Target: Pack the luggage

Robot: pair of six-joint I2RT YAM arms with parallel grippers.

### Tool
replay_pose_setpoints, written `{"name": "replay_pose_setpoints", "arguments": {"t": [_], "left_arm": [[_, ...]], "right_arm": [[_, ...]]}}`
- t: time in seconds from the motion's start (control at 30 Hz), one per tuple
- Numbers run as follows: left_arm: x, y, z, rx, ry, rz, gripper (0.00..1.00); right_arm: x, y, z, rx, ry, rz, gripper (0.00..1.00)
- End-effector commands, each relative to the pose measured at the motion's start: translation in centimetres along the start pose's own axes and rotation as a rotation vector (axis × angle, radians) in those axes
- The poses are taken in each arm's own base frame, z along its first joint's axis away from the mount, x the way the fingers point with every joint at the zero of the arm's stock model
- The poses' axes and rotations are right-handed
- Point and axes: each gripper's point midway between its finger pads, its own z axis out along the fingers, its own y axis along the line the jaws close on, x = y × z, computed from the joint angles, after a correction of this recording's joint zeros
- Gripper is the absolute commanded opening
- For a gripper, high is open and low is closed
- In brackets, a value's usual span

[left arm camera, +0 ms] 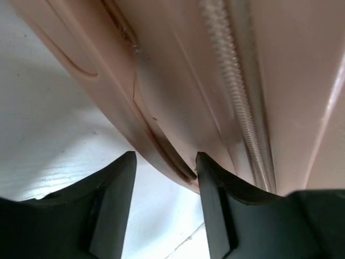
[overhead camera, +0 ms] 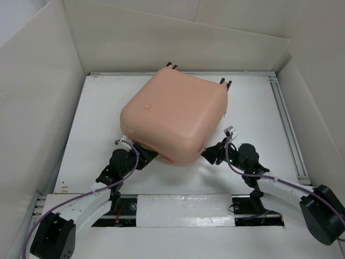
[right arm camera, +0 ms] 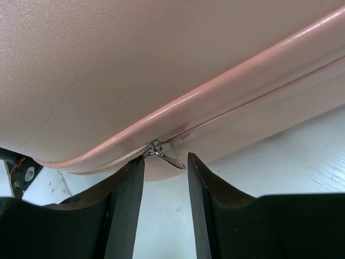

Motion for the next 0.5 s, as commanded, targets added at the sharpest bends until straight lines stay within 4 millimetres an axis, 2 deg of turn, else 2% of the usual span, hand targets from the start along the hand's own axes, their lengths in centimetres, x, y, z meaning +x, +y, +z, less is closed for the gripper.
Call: {"name": "replay_pose_setpoints", "arguments": {"t": [0.0,0.07,0.17,0.2,0.23,0.33,0.37,0.43,0.47], "left_arm": [[-1.4,-1.8,0.1,0.057,-0.057,0.043,0.43],[-1.7,-2.1,0.1,0.055,-0.067,0.067,0.43],[-1.7,-2.1,0.4,0.048,-0.054,0.081,0.38],[-1.6,-1.9,0.6,0.039,-0.05,0.09,0.34],[-1.6,-2.2,0.7,0.055,-0.048,0.093,0.25],[-1.5,-2.6,0.7,0.082,-0.046,0.097,0.08],[-1.4,-2.7,0.7,0.087,-0.037,0.098,0.0],[-1.3,-2.9,0.6,0.107,-0.037,0.102,0.0],[-1.3,-2.9,0.6,0.107,-0.037,0.102,0.0]], "right_arm": [[-7.6,1.9,1.0,-0.057,-0.239,-0.099,0.43],[-7.8,1.8,1.1,-0.055,-0.237,-0.099,0.38],[-7.6,1.8,1.4,-0.063,-0.23,-0.109,0.24],[-7.5,1.7,1.5,-0.062,-0.226,-0.097,0.15],[-7.4,2.0,1.6,-0.073,-0.224,-0.087,0.11],[-7.1,3.1,1.7,-0.107,-0.216,-0.064,0.0],[-6.2,4.0,1.7,-0.125,-0.187,-0.03,0.0],[-5.9,5.1,1.5,-0.12,-0.168,0.0,0.0],[-4.3,5.1,1.5,-0.088,-0.094,0.027,0.0]]}}
